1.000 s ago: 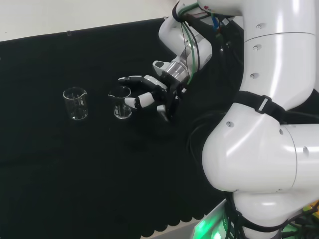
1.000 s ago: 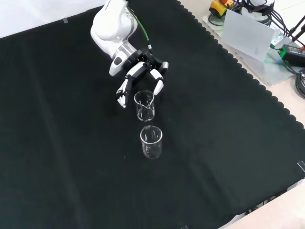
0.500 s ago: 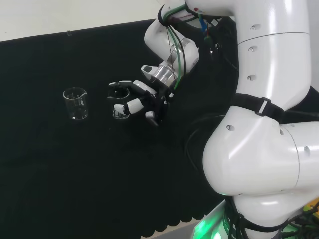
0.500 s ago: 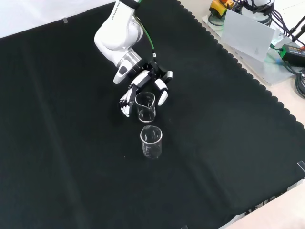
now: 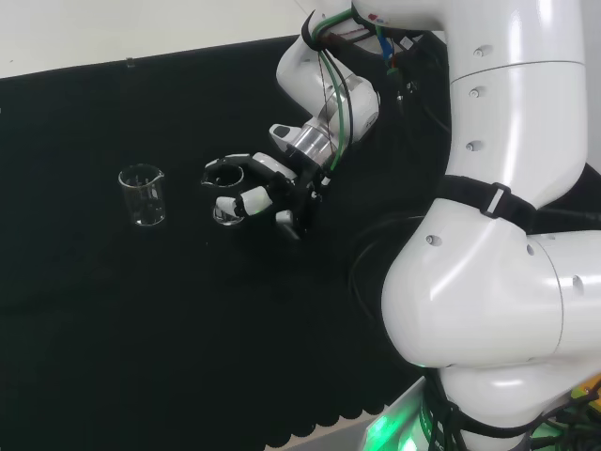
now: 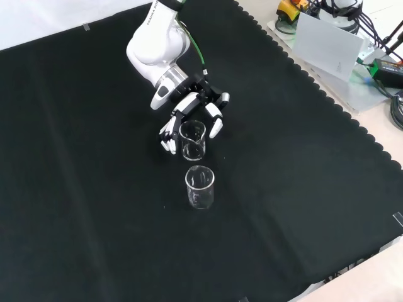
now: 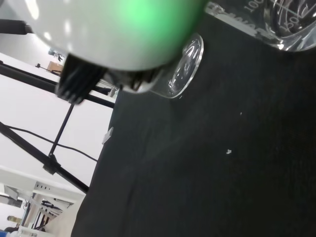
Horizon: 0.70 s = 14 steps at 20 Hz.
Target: Pick up the beaker on the right.
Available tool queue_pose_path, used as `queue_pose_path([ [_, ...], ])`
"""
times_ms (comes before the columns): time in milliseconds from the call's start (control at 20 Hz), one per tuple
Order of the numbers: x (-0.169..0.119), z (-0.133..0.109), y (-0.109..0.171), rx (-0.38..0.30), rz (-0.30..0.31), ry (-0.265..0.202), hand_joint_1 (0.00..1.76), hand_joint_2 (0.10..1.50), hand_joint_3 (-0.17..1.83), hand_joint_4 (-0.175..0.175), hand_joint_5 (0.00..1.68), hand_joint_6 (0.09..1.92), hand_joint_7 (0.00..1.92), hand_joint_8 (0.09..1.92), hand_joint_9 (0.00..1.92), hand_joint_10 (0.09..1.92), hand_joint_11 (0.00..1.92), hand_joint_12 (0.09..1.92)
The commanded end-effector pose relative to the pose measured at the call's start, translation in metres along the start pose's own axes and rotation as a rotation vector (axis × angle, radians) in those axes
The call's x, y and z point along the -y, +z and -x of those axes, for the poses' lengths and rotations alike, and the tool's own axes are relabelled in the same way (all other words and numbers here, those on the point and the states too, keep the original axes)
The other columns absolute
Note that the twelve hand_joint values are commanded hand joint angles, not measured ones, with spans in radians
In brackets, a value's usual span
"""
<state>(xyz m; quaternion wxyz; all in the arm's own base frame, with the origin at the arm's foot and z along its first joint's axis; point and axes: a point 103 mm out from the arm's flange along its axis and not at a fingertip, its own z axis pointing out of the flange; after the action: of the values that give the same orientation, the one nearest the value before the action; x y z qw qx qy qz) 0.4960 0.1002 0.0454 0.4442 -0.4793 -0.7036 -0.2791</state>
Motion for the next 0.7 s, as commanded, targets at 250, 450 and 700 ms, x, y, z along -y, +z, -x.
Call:
queue_pose_path([
  [250, -0.002, -0.004, 0.004, -0.002, 0.074, 0.027, 1.13, 0.65, 0.87, -0.115, 0.89, 1.12, 0.71, 0.71, 0.71, 0.65, 0.17, 1.34],
  [450, -0.001, -0.007, -0.001, 0.018, 0.11, 0.034, 1.16, 0.71, 0.78, -0.171, 1.03, 1.1, 0.99, 0.7, 0.92, 0.66, 0.42, 1.29],
  [700, -0.001, -0.012, -0.012, 0.04, 0.13, 0.028, 1.19, 0.68, 0.73, -0.175, 1.14, 0.92, 1.25, 0.48, 1.16, 0.53, 0.74, 1.16],
])
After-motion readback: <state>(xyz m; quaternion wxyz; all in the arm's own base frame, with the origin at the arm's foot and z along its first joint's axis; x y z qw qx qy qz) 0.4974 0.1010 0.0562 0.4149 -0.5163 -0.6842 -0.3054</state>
